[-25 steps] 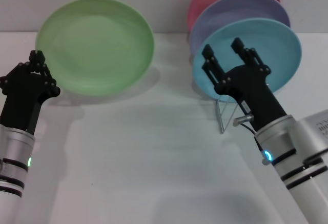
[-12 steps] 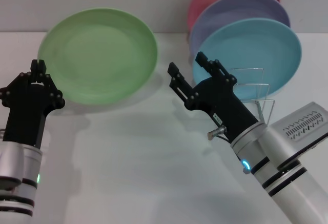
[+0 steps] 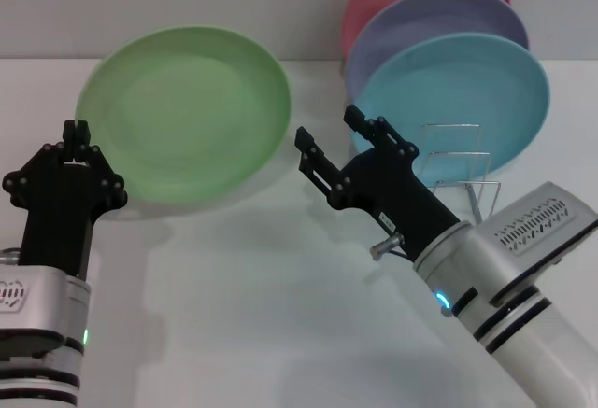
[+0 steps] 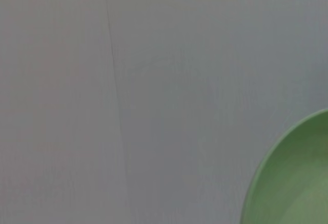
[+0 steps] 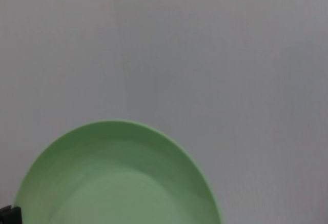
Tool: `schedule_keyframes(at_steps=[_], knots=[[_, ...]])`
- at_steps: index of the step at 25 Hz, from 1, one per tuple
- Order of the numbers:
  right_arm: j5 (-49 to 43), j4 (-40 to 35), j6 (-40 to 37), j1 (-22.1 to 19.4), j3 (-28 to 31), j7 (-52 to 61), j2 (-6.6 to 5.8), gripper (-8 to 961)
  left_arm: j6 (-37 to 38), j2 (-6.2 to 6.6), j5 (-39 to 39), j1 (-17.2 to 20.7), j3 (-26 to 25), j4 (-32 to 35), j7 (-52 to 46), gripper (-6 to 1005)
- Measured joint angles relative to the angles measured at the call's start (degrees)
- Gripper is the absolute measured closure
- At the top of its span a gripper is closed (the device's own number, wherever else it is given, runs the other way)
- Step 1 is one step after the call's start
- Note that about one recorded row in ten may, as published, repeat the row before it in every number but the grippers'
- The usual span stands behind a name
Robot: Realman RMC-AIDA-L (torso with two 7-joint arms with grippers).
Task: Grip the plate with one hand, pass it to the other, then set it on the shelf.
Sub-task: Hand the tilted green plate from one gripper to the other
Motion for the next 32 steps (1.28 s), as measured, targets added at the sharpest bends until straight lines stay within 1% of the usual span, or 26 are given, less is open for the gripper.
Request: schedule_keyframes(at_steps=[5, 9, 13, 15, 16, 24, 32], knots=[[-0.03, -0.82, 0.34, 1.29, 0.65, -0.03, -0.04, 265, 1.38, 0.00, -0.74, 0.68, 0.89, 1.27, 1.65, 974], [-0.03, -1.57, 1.60, 2.50, 1.90, -0.04, -0.01, 266, 3.22, 0.00, -0.90, 0.82, 1.83, 1.35, 2.40, 974], [-0.04, -2.14, 3.43, 3.84, 2.47, -0.05, 0.03, 266, 3.30, 0.00, -1.61, 0.80, 1.99, 1.73, 3.18, 975], [-0.04, -2.24, 4.57, 4.60, 2.75, -0.08, 0.04, 266, 3.03, 0.00, -2.77, 0.63, 2.01, 2.27, 4.03, 975], [-0.20, -2.28, 5.07, 4.87, 2.91, -0.09, 0.04, 267, 2.72, 0.00, -4.77, 0.26, 2.17, 3.15, 5.96, 975], [-3.54, -2.30, 7.29, 5.77, 6.90, -0.12, 0.03, 268, 2.41, 0.00, -5.92, 0.03, 2.25, 3.97, 7.22, 974], [-3.64, -2.26, 9.01, 6.65, 7.80, -0.13, 0.03, 269, 2.15, 0.00, -6.11, -0.38, 2.45, 4.44, 7.26, 974]])
